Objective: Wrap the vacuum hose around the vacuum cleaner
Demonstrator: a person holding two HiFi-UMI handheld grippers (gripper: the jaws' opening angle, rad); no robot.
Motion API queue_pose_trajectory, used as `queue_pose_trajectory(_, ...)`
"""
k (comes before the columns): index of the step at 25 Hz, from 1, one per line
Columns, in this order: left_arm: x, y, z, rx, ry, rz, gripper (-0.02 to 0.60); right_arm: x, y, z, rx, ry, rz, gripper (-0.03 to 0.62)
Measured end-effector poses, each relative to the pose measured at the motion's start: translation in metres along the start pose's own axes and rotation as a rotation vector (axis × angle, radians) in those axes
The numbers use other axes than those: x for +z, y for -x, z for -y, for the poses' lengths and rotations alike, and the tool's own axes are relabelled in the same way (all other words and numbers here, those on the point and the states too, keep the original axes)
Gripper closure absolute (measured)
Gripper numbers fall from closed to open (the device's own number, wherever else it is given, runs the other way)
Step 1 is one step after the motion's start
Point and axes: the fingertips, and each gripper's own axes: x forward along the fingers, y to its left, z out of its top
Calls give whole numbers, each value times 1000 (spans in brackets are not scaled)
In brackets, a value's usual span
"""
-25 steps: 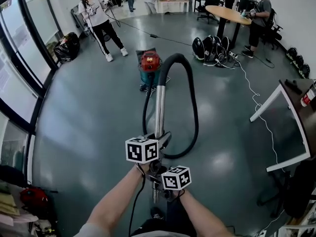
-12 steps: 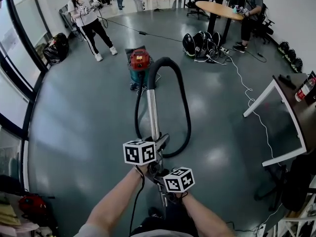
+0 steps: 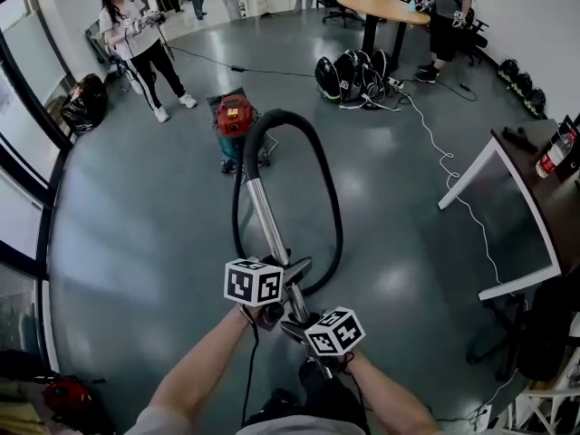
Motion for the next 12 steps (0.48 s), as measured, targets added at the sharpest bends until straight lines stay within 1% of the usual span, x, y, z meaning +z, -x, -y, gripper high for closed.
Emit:
queue_pose_trajectory(3, 1, -21, 0, -4, -9, -61, 311, -1, 14, 25, 0, 28, -48, 471)
queue_pose_trajectory(6, 2, -33, 0, -16, -36, -130, 282, 0, 23, 39, 14, 44, -80, 471)
queue_pose_trajectory(12, -5, -35, 1, -90, -72, -248, 230, -2, 32, 55, 42, 97, -148, 471)
